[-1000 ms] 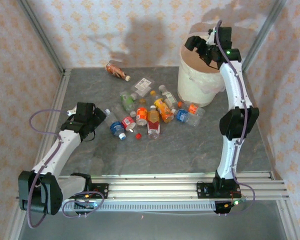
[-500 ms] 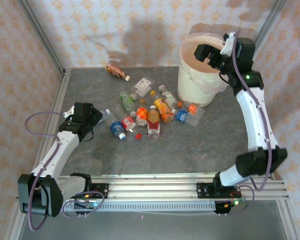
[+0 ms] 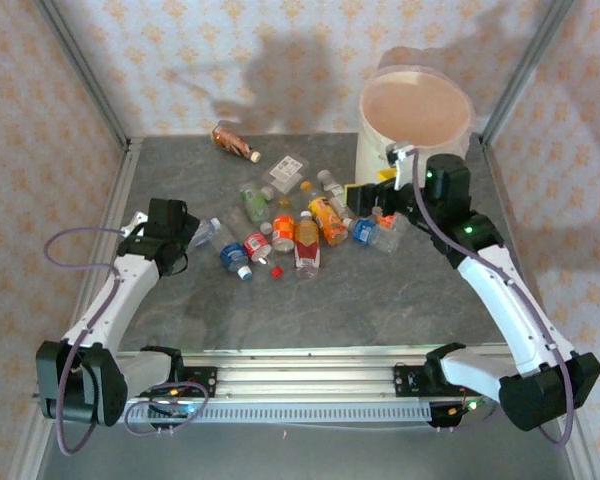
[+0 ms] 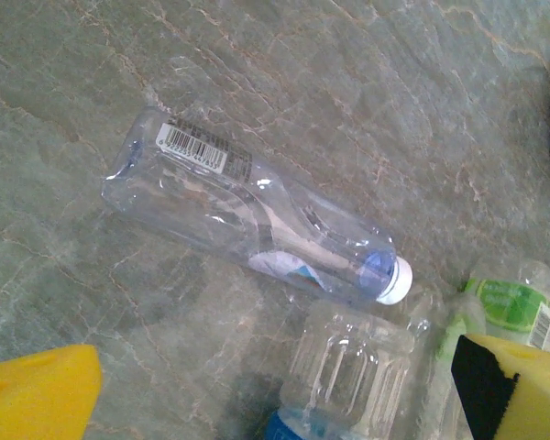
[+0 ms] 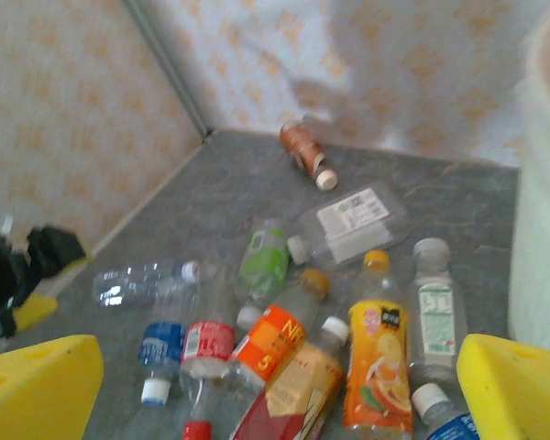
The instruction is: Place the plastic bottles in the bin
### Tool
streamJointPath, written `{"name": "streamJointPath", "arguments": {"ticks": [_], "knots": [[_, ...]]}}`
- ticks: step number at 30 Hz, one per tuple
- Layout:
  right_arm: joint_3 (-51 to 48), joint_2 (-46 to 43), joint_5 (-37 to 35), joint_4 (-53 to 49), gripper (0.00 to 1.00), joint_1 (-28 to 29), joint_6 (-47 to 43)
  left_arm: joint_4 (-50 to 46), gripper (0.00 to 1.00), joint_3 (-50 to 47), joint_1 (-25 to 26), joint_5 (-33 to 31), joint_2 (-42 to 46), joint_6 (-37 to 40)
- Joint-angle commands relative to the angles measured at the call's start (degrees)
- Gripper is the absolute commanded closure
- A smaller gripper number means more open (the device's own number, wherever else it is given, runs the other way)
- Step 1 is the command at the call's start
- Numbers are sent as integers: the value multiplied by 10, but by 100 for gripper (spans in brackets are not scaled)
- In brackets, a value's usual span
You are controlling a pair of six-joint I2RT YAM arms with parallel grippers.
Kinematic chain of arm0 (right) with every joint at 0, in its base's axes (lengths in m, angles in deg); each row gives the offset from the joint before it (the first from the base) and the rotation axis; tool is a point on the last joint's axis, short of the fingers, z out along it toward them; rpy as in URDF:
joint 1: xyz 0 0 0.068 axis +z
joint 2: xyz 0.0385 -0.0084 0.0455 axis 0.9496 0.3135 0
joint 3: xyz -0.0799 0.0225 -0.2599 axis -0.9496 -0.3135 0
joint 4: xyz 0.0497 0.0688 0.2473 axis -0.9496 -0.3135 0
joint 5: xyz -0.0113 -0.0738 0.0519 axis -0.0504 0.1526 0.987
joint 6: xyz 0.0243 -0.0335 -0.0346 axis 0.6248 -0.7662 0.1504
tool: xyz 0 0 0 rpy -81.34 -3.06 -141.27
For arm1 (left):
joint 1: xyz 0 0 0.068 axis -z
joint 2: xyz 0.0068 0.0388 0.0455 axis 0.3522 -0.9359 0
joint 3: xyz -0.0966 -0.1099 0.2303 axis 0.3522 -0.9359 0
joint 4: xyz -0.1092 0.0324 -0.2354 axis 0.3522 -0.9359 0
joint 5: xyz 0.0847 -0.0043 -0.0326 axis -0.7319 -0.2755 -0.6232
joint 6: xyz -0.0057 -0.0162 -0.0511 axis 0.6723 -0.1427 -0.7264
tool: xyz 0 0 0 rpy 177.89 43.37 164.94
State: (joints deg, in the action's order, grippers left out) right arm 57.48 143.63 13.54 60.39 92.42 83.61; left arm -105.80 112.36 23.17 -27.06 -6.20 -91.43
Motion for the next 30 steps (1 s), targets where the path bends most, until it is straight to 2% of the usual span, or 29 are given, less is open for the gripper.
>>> {"name": "streamJointPath", "arguments": {"ticks": [1,5,9,14,18,23,30], "knots": [[-12,-7,-43,39,1,22,-47,-22,0,9,-13,-30,-24,-57],[-7,2,-42,34,1,27,-47,5,0,-6,-54,-8,-48,-79],[-9,1,-51,27,1,27,-53,57,0,-27,-74,14,-64,-143],[-24,-5,-47,28,1,28,-34,64,0,-11,-81,12,-98,-183],[-51,-22,-42,48,1,29,-23,96,0,-18,-83,62,-127,-212],[-71,-34,-42,55,1,29,10,126,0,-16,-86,86,-167,-240],[-87,-50,-50,56,1,29,34,164,0,-13,-95,71,-219,-282]]}}
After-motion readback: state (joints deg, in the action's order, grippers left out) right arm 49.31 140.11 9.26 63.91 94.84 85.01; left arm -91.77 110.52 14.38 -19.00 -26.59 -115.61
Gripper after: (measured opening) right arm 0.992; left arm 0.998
